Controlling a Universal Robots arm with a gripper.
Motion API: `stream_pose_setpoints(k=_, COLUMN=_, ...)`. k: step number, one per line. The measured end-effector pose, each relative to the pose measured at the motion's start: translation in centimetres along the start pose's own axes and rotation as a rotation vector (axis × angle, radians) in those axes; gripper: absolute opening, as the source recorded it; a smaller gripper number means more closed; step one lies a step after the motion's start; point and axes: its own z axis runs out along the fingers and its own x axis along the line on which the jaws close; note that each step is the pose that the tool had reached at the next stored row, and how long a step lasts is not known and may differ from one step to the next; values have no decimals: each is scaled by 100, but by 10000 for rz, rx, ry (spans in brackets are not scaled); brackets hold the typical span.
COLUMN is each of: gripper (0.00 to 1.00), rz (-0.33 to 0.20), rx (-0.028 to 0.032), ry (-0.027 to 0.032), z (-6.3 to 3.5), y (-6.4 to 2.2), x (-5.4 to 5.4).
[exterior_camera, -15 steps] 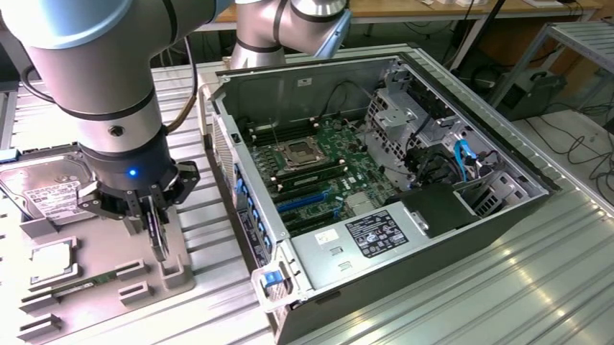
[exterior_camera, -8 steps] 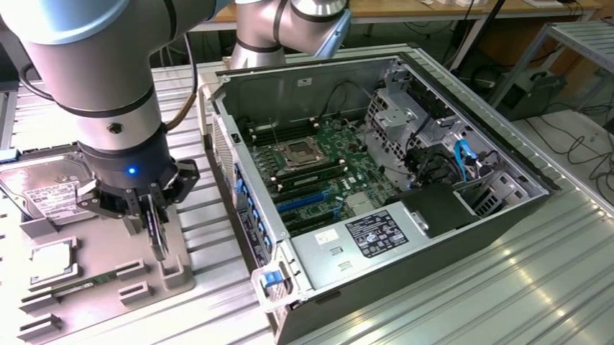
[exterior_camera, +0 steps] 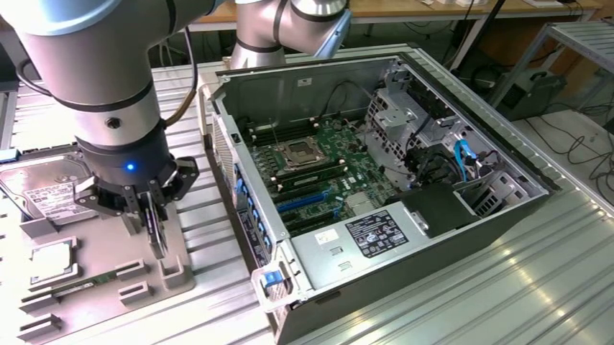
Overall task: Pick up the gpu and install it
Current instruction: 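Pick up the gpu and move the gpu toward the slot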
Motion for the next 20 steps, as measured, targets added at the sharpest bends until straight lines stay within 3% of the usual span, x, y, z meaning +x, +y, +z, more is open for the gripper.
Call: stream_pose_setpoints(k=20, gripper=28, rz=1, rx=-13, ry=27, z=-113, y=5, x=2)
